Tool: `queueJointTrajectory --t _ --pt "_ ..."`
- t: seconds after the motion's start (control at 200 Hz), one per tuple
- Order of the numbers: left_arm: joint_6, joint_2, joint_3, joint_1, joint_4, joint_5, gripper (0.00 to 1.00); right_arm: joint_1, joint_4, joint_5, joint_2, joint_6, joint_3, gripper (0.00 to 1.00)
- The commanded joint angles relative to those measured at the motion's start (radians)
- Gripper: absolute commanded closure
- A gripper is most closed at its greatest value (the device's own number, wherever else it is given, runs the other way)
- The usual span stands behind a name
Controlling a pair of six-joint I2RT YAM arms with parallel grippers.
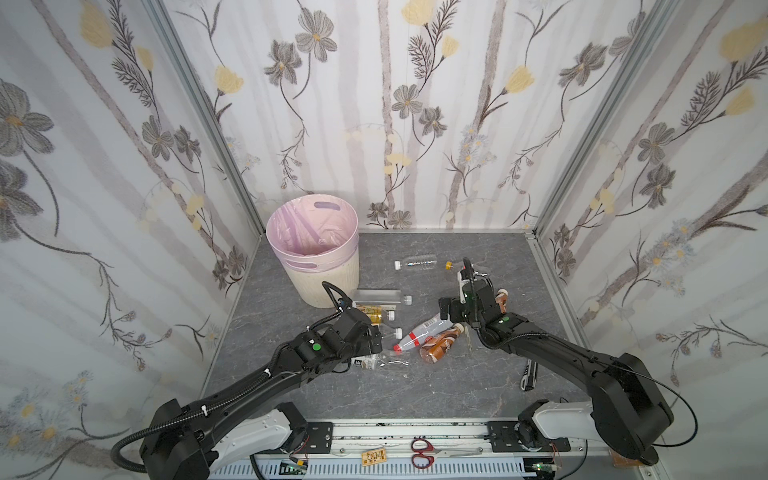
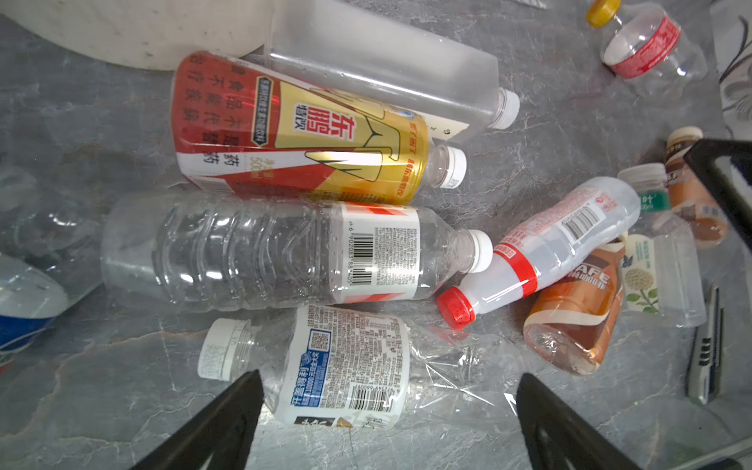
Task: Throw the plastic bottles in the bin
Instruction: 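Lower the left gripper onto the clear blue-label bottle while the right gripper hovers nearby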
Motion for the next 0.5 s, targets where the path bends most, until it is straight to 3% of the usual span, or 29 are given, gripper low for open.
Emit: queueJointTrajectory --t 0.0,0.34,0.495 --pt "-0.141 -0.042 -0.019 0.013 -0.005 0.058 0.0 0.0 0.041 0.013 -0.003 -0.003 0.004 0.0" --pt "-0.345 -0.24 -0.181 0.082 -0.002 0.219 0.0 -0.001 0.042 0.036 -0.073 -0.013 -0.002 0.0" --pt "-0.325 -0.176 -0.196 0.082 0.025 0.321 0.0 -0.002 0.07 0.038 -0.088 -0.013 -0.02 0.0"
